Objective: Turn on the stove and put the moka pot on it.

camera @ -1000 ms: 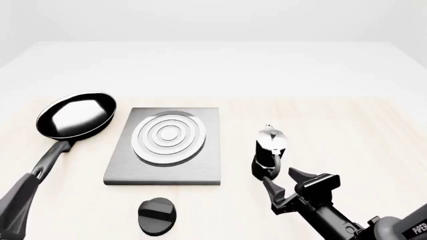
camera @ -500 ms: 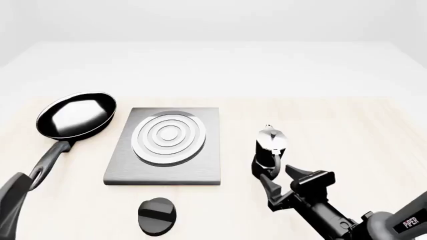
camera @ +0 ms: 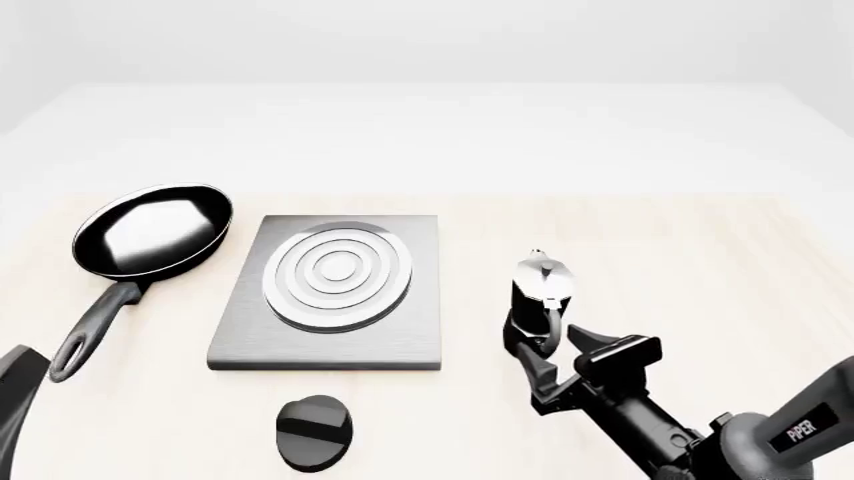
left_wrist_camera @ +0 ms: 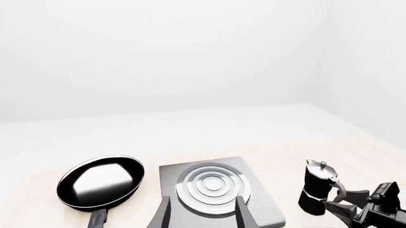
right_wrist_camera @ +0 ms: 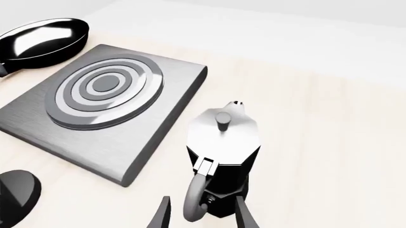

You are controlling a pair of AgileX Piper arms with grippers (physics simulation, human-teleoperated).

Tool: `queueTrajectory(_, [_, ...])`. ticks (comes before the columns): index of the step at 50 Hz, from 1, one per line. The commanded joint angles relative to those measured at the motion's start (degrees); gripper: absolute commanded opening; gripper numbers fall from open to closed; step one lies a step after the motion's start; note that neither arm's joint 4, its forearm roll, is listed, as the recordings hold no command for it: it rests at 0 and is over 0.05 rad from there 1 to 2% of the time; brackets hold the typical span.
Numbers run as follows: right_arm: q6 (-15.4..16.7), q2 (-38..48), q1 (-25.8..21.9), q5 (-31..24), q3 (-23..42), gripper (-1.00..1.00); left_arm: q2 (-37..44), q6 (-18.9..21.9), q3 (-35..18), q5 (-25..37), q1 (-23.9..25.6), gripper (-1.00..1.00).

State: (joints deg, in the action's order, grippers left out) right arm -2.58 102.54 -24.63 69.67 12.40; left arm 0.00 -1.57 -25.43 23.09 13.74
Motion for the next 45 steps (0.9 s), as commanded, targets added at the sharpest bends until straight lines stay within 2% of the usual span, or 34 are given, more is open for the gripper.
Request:
queueTrajectory(1, [0.3, 0.93, -0.19, -0.06, 0.98, 1.0, 0.0, -0.04, -1.22, 1.06, 1.17, 1.0])
queueTrajectory(31, [-1.47, 5.09, -0.13, -0.35, 3.71, 1.0, 0.0, 0.3, -3.17, 2.75, 2.84, 1.0])
queueTrajectory(32, [-1.4, 5.02, -0.07, -0.33, 3.68, -1.0, 0.0, 0.29, -3.21, 2.81, 2.88, 1.0])
queueTrajectory(45, [-2.76, -1.24, 0.77, -3.01, 2.26, -1.0, 0.0, 0.42, -0.87, 0.75, 2.8, 1.0])
